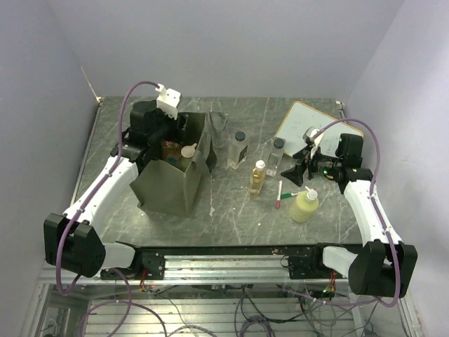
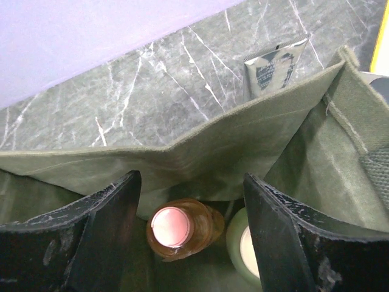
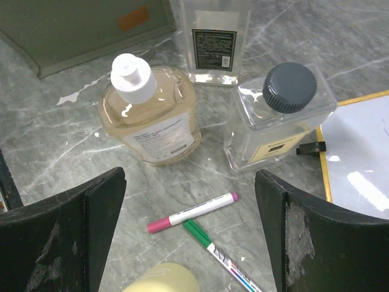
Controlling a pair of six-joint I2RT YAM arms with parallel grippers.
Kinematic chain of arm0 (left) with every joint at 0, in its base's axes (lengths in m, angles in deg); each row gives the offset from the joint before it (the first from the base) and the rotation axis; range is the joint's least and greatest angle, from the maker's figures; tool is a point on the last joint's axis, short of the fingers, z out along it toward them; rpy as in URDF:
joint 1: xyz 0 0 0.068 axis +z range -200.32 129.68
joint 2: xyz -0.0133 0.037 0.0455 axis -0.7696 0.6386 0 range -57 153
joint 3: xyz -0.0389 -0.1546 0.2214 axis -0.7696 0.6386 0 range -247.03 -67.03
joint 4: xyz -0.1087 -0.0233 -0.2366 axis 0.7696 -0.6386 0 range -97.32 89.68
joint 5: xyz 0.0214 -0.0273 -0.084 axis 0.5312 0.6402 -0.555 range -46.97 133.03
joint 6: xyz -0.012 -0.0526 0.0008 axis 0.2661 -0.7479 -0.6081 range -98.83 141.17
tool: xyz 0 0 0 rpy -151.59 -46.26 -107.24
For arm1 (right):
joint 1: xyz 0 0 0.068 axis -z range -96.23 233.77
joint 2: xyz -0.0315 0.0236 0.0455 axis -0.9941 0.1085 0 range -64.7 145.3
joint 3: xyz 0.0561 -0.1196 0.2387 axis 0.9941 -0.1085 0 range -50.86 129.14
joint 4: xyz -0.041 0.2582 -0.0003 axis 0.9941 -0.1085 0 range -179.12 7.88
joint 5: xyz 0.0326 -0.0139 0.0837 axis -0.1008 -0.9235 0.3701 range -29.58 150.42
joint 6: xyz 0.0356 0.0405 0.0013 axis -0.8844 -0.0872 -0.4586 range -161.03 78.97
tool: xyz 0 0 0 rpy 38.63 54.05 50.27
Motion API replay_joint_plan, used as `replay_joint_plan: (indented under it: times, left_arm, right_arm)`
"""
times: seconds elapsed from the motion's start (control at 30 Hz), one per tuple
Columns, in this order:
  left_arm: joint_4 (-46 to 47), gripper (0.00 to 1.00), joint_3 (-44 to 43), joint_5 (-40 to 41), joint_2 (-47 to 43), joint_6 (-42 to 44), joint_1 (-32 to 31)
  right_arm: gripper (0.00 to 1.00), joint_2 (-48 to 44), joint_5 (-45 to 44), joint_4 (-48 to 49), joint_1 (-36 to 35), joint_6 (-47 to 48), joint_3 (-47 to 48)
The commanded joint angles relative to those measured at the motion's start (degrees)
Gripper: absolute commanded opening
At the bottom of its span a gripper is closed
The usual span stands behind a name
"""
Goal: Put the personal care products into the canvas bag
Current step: Place the care product in the canvas bag, then pick up the care product from the center of the board.
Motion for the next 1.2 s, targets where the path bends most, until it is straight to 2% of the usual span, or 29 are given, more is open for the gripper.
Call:
replay_joint_plan:
  times: [0.0,0.27,0.37,0.43,0.8,1.17]
  left_arm:
    - [-4.7,0.80,-4.9,2.4,-2.9,1.9,-0.4]
    - [-15.0,0.92,-10.6,4.1,-5.6,3.5,-0.4]
    - [-18.9,0.97,-13.0,4.9,-6.7,4.4,-0.4]
    - [-20.7,1.00,-14.1,5.4,-7.6,5.0,-0.4]
    - [-22.8,1.00,-13.8,4.7,-14.4,7.8,-0.4]
    - [-24.0,0.99,-14.0,2.5,-15.8,9.2,-0.4]
  right_arm:
    - [0.87,-1.7,-3.3,2.7,0.3,-3.0,0.5]
    - [0.90,-0.5,-9.1,2.4,-0.3,-2.9,5.3]
    - [0.99,2.2,-11.8,2.1,-1.0,-1.1,7.4]
    - [1.00,4.1,-13.3,2.5,-1.5,-0.1,8.7]
    - [1.00,14.6,-15.1,2.5,-7.0,5.3,13.6]
    - [1.00,20.2,-20.2,4.4,-11.0,7.7,15.4]
